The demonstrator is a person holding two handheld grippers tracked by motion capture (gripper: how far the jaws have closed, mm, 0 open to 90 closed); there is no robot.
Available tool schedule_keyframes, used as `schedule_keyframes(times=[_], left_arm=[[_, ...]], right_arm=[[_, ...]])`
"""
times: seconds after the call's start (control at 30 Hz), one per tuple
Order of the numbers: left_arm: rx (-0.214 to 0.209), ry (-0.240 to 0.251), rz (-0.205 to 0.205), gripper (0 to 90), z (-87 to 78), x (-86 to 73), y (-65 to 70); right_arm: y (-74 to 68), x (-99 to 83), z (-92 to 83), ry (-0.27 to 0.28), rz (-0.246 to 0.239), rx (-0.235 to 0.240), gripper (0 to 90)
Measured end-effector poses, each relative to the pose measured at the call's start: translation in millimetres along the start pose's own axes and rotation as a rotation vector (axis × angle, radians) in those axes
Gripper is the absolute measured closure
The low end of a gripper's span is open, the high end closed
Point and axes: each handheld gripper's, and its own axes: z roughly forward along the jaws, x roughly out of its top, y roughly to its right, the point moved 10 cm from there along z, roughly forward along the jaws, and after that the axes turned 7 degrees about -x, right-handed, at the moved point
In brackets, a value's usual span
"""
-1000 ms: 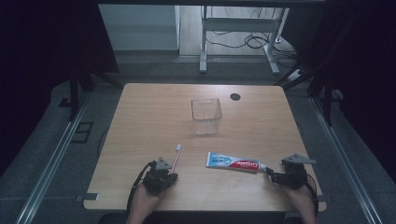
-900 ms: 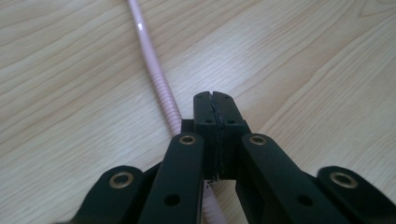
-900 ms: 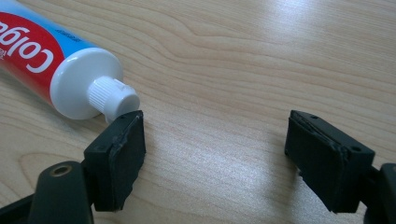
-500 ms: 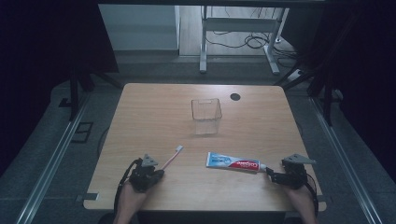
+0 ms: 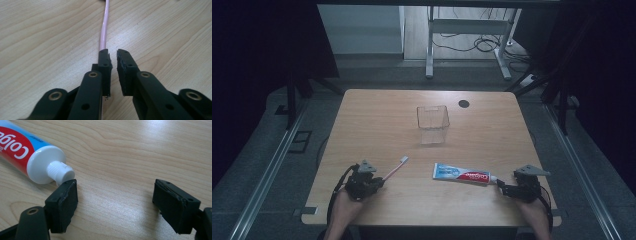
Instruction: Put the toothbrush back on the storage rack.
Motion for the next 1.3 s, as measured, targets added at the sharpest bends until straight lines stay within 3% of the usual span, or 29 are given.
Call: schedule_keyframes(times=[0.27, 0.47, 1.3], left_arm=[[0.004, -0.113, 0.040, 72.9, 4.4, 5.3, -10.2], [-0.011, -0.163, 0.044, 69.2, 11.0, 11.6, -11.2], [-0.007, -0.398, 0.057, 74.3, 35.7, 36.0, -12.7]], right_arm=[[0.0, -0.1, 0.0, 0.000, -0.001, 0.000, 20.0], [0.2, -0.1, 0.0, 0.000, -0.003, 0.000, 20.0], [0.2, -0.1, 0.0, 0.000, -0.003, 0.000, 19.9]])
